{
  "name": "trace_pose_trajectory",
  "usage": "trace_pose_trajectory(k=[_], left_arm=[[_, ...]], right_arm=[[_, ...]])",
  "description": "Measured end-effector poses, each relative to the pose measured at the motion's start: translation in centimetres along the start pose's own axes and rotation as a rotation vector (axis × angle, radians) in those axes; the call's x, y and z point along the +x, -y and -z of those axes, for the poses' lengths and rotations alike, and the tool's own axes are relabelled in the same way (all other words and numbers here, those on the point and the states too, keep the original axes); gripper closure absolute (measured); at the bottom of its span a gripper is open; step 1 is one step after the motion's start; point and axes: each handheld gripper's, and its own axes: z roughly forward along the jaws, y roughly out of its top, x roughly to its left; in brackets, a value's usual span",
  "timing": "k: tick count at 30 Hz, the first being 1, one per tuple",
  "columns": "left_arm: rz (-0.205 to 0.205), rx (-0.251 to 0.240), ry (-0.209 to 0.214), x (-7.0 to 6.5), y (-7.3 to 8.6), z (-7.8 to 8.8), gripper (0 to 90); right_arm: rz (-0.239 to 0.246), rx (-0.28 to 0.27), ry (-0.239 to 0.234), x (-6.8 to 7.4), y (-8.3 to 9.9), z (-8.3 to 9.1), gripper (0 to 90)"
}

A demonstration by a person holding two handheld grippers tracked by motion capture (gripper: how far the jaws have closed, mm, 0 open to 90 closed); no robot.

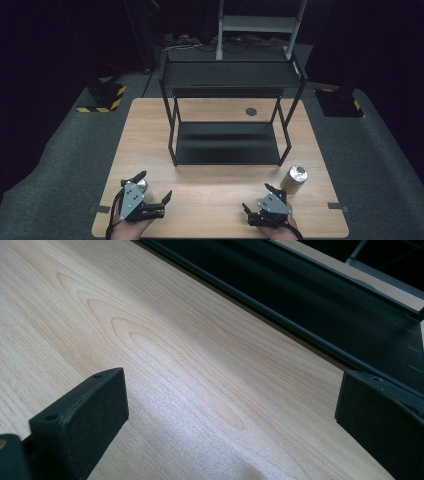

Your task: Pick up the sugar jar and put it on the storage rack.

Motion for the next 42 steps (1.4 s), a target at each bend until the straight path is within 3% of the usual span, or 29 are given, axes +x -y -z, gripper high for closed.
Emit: trace_pose_trajectory(k=[19, 30, 42], left_arm=[[0.063, 0.043, -0.112, 1.3, 1.7, 0.6, 0.5], [0.064, 0.063, -0.129, 1.3, 2.6, 0.5, 1.6], [0.104, 0.063, -0.143, 1.8, 3.9, 0.5, 9.4]], right_arm=[[-0.005, -0.002, -0.004, -0.1, 0.0, 0.0, 0.0], [-0.012, -0.006, -0.005, -0.2, 0.1, 0.1, 0.0], [-0.018, -0.006, -0.007, -0.2, 0.1, 0.1, 0.0]])
